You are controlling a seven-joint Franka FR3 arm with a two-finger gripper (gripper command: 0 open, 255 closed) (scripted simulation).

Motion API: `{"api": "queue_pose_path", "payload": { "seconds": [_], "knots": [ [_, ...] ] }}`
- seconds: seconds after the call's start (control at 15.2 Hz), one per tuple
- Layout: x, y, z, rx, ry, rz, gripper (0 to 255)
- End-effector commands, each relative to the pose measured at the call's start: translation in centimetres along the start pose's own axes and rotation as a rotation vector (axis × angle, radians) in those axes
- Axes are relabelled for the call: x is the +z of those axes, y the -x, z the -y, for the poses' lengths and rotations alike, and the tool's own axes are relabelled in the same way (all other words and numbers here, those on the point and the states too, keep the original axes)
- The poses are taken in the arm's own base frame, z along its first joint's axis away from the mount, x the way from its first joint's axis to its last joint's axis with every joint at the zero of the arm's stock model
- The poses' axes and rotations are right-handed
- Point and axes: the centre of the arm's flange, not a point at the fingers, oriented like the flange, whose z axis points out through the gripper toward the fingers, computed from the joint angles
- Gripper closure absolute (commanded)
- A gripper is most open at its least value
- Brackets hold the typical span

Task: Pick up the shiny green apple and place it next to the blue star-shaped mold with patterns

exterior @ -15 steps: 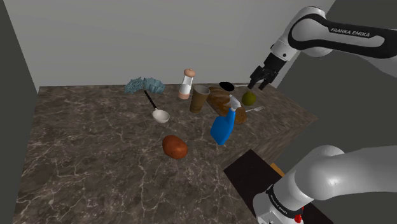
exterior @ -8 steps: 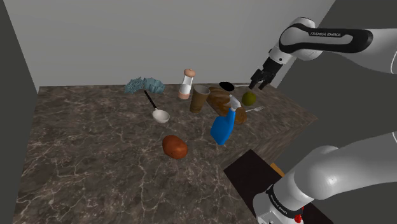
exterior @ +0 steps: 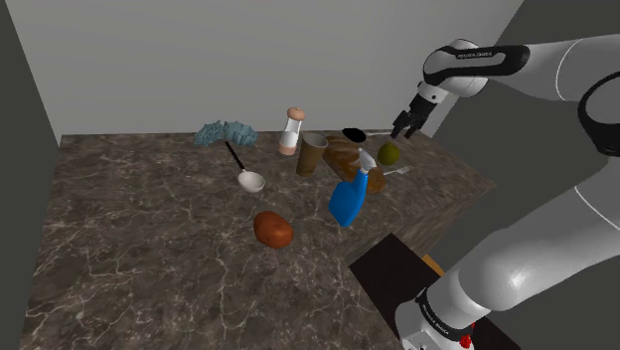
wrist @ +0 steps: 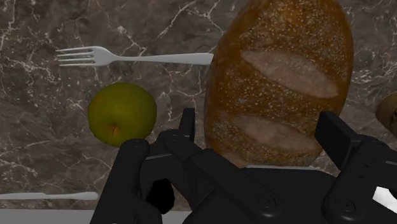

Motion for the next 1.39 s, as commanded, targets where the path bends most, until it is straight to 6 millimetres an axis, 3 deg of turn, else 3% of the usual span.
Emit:
{"api": "queue_pose_path", "payload": {
  "seconds": [0.0, 0.79, 1.32],
  "knots": [
    [0.8, -1.1, -2.2, -0.004, 0.007, 0.0, 0],
    [4.9, -8.0, -15.3, -0.021, 0.043, 0.005, 0],
    [8.9, -8.0, -15.4, -0.021, 0.043, 0.005, 0]
  ]
}}
